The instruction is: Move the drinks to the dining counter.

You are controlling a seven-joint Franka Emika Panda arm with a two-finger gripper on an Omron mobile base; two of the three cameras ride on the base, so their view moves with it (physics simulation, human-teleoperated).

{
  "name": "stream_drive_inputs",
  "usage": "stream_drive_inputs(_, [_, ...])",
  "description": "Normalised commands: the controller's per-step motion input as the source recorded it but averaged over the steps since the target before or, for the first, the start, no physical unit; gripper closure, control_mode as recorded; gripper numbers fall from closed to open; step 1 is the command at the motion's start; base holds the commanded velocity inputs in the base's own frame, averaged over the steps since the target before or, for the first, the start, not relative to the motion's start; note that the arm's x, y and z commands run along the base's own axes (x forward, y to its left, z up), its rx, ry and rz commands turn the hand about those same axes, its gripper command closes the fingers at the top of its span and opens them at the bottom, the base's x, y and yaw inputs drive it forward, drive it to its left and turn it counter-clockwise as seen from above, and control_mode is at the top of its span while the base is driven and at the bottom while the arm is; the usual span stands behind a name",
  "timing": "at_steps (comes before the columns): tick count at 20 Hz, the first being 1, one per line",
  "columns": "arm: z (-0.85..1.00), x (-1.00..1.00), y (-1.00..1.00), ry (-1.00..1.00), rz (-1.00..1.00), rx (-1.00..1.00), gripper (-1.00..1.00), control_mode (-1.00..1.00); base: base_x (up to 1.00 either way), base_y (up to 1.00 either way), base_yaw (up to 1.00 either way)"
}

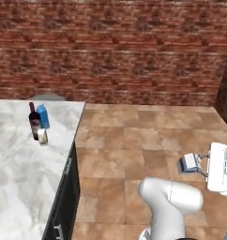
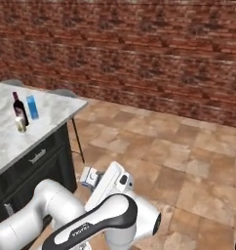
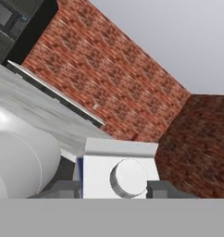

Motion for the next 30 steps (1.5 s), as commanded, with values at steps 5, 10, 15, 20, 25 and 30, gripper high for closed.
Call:
stream_drive_inputs(5, [0.00, 0.00, 0.00, 0.00, 0.00, 0.00, 1.00, 1.00, 0.94, 0.00, 0.40])
stream_drive_inputs(10, [0.00, 0.00, 0.00, 0.00, 0.00, 0.00, 1.00, 1.00, 0.88, 0.01, 0.47])
stream_drive_inputs(15, [0.00, 0.00, 0.00, 0.00, 0.00, 0.00, 1.00, 1.00, 0.70, 0.02, 0.56])
stream_drive_inputs(20, [0.00, 0.00, 0.00, 0.00, 0.00, 0.00, 1.00, 1.00, 0.61, 0.06, 0.60])
stream_drive_inputs(25, [0.00, 0.00, 0.00, 0.00, 0.00, 0.00, 1.00, 1.00, 0.68, 0.02, 0.59])
stream_drive_inputs(30, [0.00, 0.00, 0.00, 0.00, 0.00, 0.00, 1.00, 1.00, 0.66, 0.00, 0.54])
